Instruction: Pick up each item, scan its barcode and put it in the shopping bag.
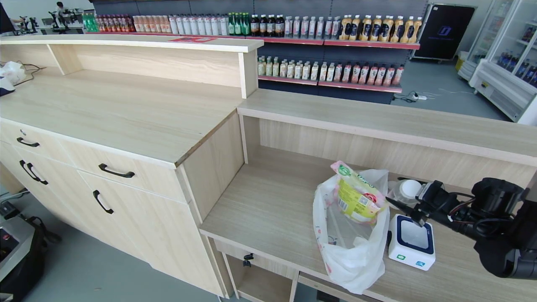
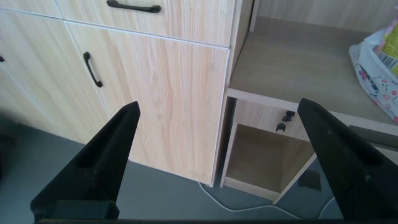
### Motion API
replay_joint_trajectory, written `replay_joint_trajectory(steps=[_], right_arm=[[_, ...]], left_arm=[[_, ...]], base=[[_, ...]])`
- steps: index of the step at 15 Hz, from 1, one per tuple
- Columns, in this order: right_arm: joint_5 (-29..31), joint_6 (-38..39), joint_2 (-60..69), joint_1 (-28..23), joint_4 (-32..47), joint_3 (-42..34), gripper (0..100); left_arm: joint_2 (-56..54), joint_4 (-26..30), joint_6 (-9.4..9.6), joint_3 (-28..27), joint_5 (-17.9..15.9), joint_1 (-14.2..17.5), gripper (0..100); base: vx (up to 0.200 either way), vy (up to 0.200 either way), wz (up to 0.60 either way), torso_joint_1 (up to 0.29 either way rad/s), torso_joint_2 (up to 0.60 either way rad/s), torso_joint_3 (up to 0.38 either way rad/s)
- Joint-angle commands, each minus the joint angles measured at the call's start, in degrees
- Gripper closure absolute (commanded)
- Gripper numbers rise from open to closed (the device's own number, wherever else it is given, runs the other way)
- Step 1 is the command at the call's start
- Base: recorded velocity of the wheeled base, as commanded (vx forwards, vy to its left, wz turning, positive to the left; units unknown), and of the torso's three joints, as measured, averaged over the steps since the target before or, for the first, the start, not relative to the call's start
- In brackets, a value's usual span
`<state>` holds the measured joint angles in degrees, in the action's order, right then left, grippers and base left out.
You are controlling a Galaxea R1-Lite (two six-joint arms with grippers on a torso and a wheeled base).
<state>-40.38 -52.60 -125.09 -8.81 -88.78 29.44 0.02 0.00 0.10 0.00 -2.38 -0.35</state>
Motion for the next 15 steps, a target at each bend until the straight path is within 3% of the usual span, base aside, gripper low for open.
replay_joint_trajectory(steps=[1,9,15], right_arm=[[-0.05,0.04,-0.42,0.55,0.01,0.09,100],[-0.05,-0.31,0.28,0.38,0.01,0.18,100],[-0.05,-0.40,4.50,-1.65,4.41,0.00,100]], left_arm=[[0.06,0.00,-0.01,0.00,0.00,0.00,0],[0.06,0.00,-0.01,0.00,0.00,0.00,0],[0.06,0.00,-0.01,0.00,0.00,0.00,0]], base=[[0.000,0.000,0.00,0.000,0.00,0.000],[0.000,0.000,0.00,0.000,0.00,0.000],[0.000,0.000,0.00,0.000,0.00,0.000]])
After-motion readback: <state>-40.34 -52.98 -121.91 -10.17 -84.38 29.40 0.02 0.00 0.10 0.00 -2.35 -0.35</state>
